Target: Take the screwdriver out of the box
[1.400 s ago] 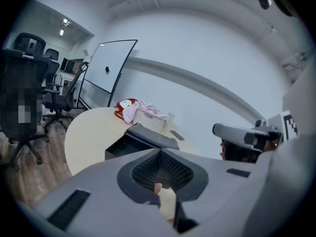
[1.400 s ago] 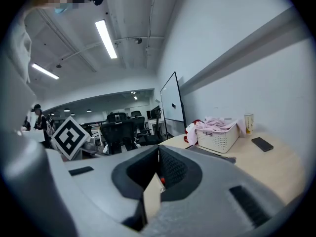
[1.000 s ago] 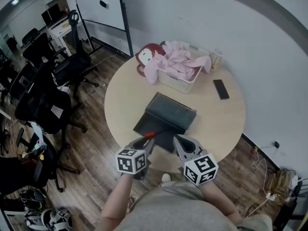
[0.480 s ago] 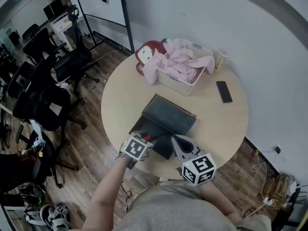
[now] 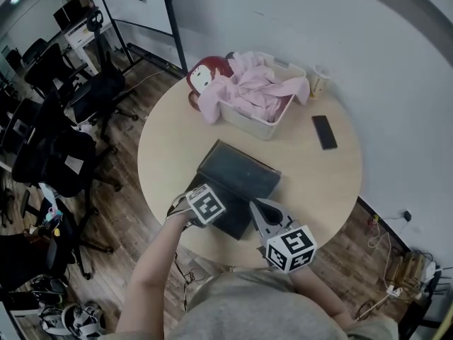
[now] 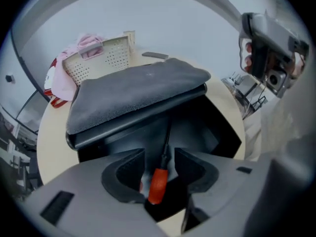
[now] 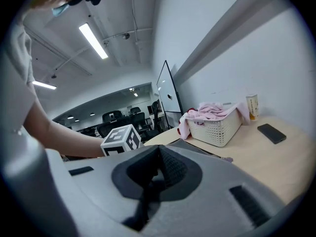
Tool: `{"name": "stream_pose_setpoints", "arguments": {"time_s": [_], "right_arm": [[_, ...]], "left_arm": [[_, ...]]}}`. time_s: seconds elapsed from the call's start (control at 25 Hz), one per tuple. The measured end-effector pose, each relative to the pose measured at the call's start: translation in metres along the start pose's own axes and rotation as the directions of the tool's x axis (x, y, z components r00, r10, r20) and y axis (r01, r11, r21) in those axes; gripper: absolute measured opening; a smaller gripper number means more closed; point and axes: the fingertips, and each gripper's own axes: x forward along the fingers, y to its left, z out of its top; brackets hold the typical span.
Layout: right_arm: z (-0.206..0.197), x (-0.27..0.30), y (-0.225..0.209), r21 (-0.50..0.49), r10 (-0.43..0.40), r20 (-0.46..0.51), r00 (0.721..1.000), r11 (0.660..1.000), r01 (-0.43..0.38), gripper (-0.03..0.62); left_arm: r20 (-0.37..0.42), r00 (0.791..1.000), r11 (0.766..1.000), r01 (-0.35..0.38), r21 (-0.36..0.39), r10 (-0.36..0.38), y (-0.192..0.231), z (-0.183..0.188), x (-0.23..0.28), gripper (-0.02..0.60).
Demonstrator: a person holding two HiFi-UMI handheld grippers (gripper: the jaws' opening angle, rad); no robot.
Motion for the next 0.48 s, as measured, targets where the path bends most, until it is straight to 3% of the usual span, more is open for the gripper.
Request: {"name": "stream_pose_setpoints", "arguments": {"time_s": [0.24, 0.4, 0.48], "right_arm": [[-0.001, 0.001, -0.01, 0.016, -0.013, 0.0, 1.0, 1.0, 0.013, 0.0], [-0.001, -0.001, -0.017, 0.027, -0.025, 0.001, 1.0, 0.999, 0.025, 0.0], [-0.001, -0.001, -0.02, 0.031, -0.029, 0.0, 1.0, 0.999, 0.029, 0.0]], "left_arm": [[-0.123, 0.992, 0.994, 0.034, 0.106, -0.021, -0.001, -0.014, 0.02, 0.152], [-0.121, 0.991, 0.994, 0.063, 0.091, -0.051, 0.0, -0.014, 0.022, 0.135], [-0.116, 0.992, 0.992, 0.06, 0.108, -0.047, 0.002, -0.013, 0.021, 0.087]]}}
